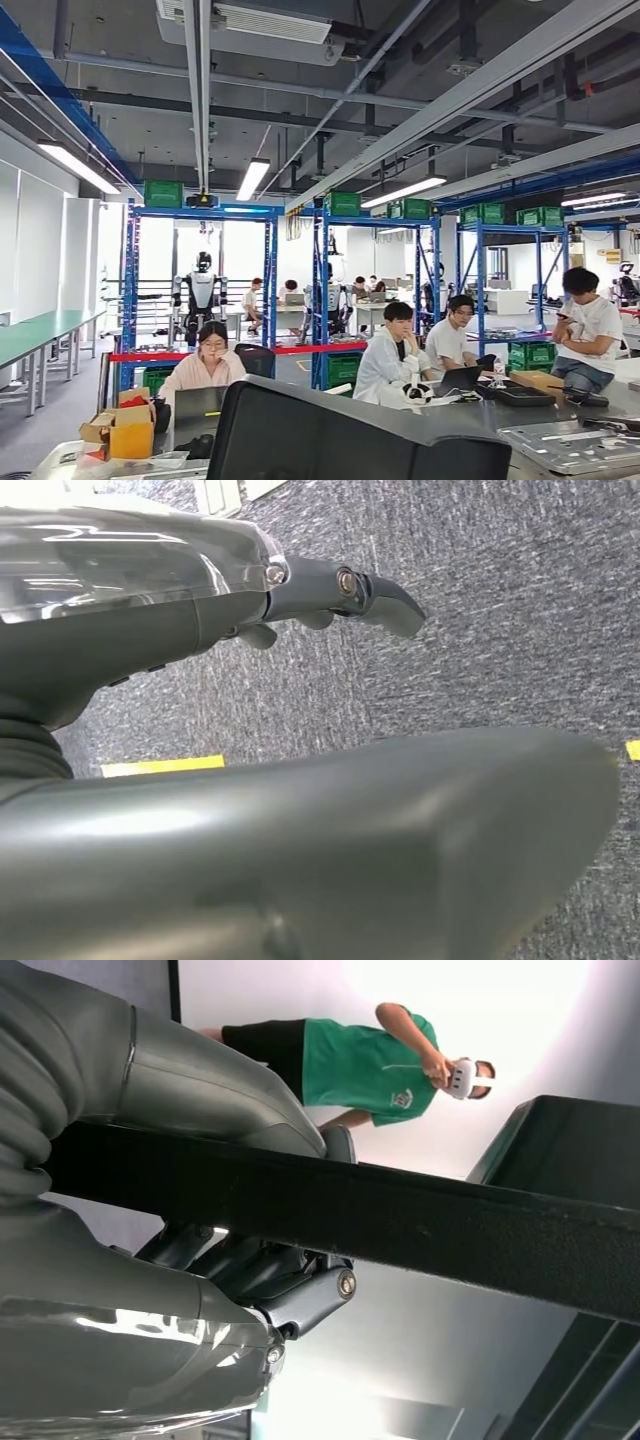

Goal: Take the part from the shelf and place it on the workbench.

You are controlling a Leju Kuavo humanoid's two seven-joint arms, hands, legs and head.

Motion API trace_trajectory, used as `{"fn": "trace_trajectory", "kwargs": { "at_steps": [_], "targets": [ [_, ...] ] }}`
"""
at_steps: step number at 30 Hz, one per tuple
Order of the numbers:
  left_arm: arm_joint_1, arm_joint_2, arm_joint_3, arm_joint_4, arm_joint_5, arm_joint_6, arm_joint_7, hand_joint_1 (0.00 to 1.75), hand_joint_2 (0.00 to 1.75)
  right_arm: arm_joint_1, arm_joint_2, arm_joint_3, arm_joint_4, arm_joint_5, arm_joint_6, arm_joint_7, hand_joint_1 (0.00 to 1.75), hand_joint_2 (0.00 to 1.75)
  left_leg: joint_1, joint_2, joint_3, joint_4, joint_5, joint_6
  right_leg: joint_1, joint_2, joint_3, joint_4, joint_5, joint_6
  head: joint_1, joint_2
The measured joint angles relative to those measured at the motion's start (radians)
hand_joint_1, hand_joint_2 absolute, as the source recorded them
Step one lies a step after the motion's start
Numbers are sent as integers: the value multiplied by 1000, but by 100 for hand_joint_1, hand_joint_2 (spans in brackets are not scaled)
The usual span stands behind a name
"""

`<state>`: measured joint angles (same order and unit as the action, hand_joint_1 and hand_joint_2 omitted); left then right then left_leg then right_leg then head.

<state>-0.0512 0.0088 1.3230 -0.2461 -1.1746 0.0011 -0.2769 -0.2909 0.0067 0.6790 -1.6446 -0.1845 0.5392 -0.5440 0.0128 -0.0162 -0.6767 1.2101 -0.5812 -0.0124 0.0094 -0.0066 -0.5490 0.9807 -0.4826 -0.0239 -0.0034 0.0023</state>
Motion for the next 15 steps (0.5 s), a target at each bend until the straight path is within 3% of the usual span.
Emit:
{"fn": "trace_trajectory", "kwargs": {
  "at_steps": [1, 2, 3, 6, 8, 12, 13, 15],
  "targets": [
    [1, 0, 0, 0, 0, 0, 0, 0, 175, 1, 0, 0, 1, 0, 1, 0, 175, 175, 3, 1, -29, 57, -18, -4, 0, -1, 0, 0, -1, 0, 0, 0],
    [2, 0, 0, 0, 0, 0, 0, 0, 175, 3, 0, -1, 1, 0, 1, 0, 175, 175, 6, 1, -44, 83, -17, -9, -1, -2, 1, 0, -2, 1, 0, 0],
    [3, 0, 0, 0, 0, 0, 0, 0, 175, 4, 0, -1, 2, -1, 2, 0, 175, 175, 10, 3, -38, 68, 4, -13, -2, -2, 3, 1, -4, 4, 0, 0],
    [1, 0, 0, 0, 0, 0, 0, 0, 175, 5, 1, -2, 2, -3, 3, 0, 175, 175, 19, 12, 53, -120, 97, -24, -6, -2, 10, 11, -19, 20, 0, 0],
    [-1, -1, 0, 0, 0, 0, 0, 0, 175, 5, 2, -4, 1, -4, 3, 0, 175, 175, 16, 15, 81, -177, 103, -12, -5, -2, 11, 18, -26, 32, 0, 0],
    [1, -1, 0, 0, -1, 0, 0, 0, 175, 5, 3, -7, 1, -6, 4, 0, 175, 175, 11, 11, 91, -180, 92, 23, -10, 0, 3, 52, -41, 51, -1, 0],
    [1, -1, 0, 0, -1, 0, 0, 0, 175, 4, 3, -8, 1, -6, 4, 0, 175, 175, 11, 11, 97, -181, 89, 29, -11, 0, -17, 93, -59, 54, -1, 0],
    [1, -1, 1, 0, -1, 0, 0, 0, 175, 5, 3, -9, 1, -6, 4, 0, 175, 175, 7, 10, 105, -181, 82, 38, -11, 1, -91, 223, -109, 56, -1, 0]
  ]
}}
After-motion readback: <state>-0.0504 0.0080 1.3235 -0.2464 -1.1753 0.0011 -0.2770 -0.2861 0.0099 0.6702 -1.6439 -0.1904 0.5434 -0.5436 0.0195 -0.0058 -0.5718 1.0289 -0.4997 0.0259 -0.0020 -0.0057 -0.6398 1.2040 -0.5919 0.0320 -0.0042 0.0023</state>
